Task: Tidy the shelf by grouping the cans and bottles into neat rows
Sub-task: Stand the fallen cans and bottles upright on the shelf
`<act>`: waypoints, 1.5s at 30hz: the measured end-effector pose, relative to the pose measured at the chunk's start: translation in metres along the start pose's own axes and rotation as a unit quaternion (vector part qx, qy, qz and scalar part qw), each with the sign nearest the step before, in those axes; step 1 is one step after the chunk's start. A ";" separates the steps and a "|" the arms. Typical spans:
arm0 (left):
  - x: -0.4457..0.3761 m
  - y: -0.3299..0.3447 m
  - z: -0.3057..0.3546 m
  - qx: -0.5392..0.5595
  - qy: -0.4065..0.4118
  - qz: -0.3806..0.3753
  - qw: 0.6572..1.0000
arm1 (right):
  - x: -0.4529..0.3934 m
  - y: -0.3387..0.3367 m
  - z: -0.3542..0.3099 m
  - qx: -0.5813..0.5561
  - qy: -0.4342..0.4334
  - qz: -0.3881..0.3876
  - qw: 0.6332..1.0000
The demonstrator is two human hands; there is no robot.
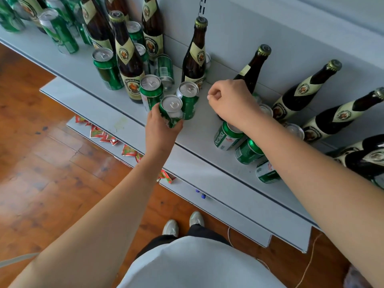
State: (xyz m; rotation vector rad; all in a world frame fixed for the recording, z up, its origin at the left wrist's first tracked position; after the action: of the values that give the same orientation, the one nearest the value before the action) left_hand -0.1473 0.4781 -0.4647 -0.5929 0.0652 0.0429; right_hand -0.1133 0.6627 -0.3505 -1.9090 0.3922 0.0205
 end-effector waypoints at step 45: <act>-0.011 0.097 0.134 -0.148 0.020 -0.164 0.975 | -0.046 0.034 0.150 0.333 0.146 -0.339 0.868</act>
State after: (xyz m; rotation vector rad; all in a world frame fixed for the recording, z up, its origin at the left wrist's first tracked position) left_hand -0.1574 0.6331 -0.4067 -0.8970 -0.0021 -0.2846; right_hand -0.1404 0.8016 -0.4274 -1.2607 -0.1005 -0.7829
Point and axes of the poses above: each hand's wrist, its own x-axis away from the middle knuckle, its own y-axis out of the palm, z = x × y, the point moved 7 cm from there along -x, towards the middle knuckle, and after that the axes turned 8 degrees about z, right-handed, at the moved point
